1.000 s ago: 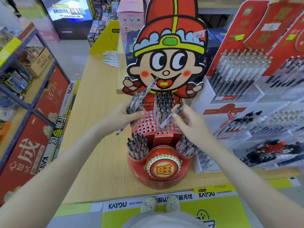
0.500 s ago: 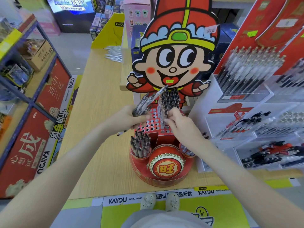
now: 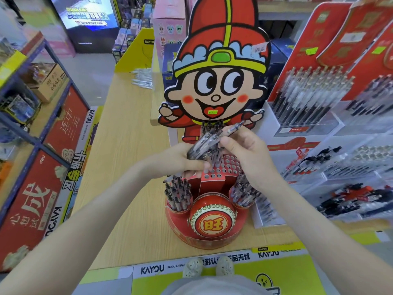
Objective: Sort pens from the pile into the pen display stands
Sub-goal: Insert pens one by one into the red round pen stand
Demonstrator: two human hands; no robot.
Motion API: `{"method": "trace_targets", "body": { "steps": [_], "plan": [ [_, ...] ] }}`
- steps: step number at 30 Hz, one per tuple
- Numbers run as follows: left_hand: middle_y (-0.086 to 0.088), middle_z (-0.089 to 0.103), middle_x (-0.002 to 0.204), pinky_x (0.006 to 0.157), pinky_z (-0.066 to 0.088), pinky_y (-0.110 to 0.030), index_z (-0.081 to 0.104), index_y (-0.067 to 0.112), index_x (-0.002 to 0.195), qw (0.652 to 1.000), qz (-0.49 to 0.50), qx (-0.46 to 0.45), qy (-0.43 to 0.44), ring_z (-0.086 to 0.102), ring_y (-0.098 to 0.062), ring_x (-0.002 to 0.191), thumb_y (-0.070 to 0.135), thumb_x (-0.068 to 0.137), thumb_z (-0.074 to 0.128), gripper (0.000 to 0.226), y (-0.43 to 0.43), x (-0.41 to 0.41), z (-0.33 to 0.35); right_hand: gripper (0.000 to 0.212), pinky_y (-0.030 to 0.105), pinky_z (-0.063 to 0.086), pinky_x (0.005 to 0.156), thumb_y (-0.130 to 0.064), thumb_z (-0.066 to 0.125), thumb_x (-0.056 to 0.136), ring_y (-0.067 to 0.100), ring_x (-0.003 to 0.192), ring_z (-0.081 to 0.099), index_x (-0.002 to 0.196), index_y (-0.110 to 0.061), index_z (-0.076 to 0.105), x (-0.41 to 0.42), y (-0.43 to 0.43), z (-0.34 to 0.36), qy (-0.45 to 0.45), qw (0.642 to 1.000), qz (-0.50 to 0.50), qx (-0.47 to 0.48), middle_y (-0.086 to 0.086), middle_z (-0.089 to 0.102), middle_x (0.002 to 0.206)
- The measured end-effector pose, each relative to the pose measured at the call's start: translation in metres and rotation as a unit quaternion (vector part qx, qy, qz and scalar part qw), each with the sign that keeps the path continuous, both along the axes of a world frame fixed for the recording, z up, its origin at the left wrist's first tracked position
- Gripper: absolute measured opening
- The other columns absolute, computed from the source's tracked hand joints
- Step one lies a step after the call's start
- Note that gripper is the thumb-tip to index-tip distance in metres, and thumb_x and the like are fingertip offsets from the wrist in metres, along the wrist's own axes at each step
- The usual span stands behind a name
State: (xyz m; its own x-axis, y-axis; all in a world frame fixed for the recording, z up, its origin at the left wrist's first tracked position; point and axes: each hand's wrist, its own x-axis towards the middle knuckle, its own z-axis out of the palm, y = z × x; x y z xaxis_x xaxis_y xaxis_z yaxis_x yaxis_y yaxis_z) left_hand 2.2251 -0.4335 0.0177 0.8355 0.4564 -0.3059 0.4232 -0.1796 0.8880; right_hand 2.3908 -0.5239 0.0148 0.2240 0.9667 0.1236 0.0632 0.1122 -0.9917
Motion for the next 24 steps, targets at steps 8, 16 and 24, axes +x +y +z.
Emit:
{"method": "trace_targets", "body": {
  "steps": [8,16,24],
  "plan": [
    [-0.002,0.058,0.064,0.057,0.042,-0.029,0.059,-0.005,0.089,0.999,0.045,0.015,0.02,0.051,-0.016,0.058,0.025,0.092,0.063,0.031,0.016,-0.01,-0.013,0.009,0.029,0.053,0.068,-0.006,0.048,0.097,0.016,0.07,0.061,0.093,-0.012,0.054,0.041,-0.007,0.01,0.08,0.983,-0.152,0.071,0.001,0.064,0.077],
    [-0.001,0.074,0.089,0.079,0.053,-0.018,0.069,0.016,0.094,0.991,0.12,-0.006,-0.054,0.071,-0.011,0.086,0.02,0.092,0.06,0.01,0.015,-0.011,-0.022,0.014,0.014,0.051,0.071,-0.017,0.059,0.092,0.0,0.075,0.067,0.092,-0.004,0.054,0.027,-0.014,-0.022,-0.219,0.971,-0.024,-0.088,-0.004,0.07,0.082],
    [0.008,0.072,0.089,0.077,0.052,-0.016,0.07,0.022,0.094,0.988,0.13,-0.006,-0.083,0.067,-0.001,0.085,0.027,0.09,0.057,0.015,0.008,-0.014,-0.025,0.04,0.015,0.037,0.053,-0.024,0.057,0.094,0.001,0.055,0.051,0.068,-0.034,0.029,0.016,-0.003,-0.037,-0.384,0.917,0.021,-0.107,-0.01,0.05,0.059]
  ]
}}
